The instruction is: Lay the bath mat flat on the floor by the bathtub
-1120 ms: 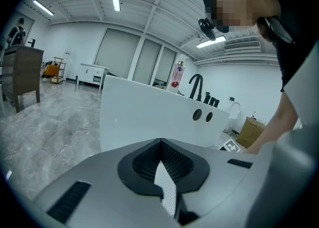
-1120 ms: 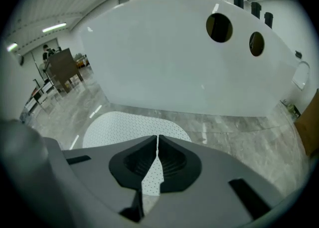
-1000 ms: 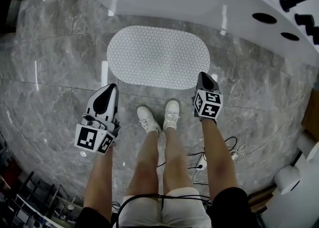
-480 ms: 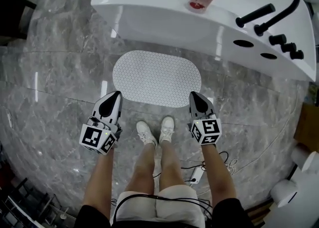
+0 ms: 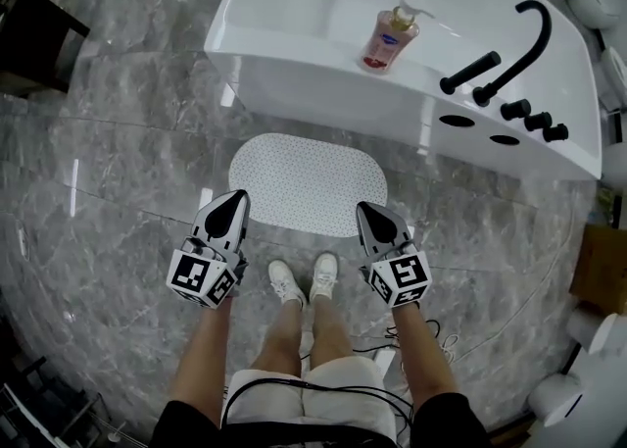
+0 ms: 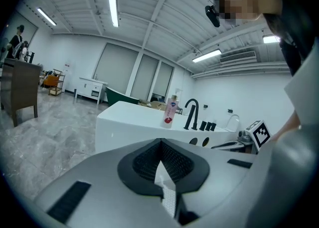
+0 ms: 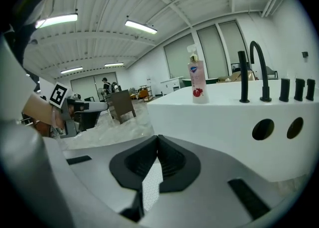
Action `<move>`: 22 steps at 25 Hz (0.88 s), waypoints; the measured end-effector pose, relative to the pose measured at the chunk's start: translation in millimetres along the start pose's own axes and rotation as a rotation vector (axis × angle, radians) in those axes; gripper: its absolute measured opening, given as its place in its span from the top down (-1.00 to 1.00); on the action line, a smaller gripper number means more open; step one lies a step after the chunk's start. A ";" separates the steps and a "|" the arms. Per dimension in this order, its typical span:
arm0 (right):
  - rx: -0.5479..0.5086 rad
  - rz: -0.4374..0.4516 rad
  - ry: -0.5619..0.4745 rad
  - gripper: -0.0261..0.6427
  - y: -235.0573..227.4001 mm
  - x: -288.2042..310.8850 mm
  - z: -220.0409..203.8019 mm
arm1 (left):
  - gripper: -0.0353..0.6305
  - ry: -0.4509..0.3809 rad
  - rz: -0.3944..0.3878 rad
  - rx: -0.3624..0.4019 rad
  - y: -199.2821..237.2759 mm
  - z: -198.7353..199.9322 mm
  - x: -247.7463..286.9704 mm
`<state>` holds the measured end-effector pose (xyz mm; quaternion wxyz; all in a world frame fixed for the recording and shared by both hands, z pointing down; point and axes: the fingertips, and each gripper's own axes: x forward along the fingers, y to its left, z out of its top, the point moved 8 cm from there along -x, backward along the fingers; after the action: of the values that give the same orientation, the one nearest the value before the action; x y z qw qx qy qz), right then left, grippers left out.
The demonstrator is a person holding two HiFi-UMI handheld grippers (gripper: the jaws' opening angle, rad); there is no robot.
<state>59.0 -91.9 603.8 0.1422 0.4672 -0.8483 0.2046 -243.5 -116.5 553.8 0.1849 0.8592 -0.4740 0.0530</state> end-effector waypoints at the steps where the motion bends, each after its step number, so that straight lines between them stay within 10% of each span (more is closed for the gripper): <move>1: -0.002 0.007 -0.001 0.85 4.4 -3.8 7.0 | 0.85 -0.002 -0.004 0.000 -2.2 5.4 -3.3; 22: 0.043 0.084 -0.103 0.85 82.1 -110.2 173.7 | 0.85 -0.075 -0.051 0.031 -73.2 168.9 -94.6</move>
<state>38.1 -55.0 386.4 0.0796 0.4438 -0.8689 0.2044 -248.3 -68.2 352.6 0.1551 0.8753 -0.4575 0.0232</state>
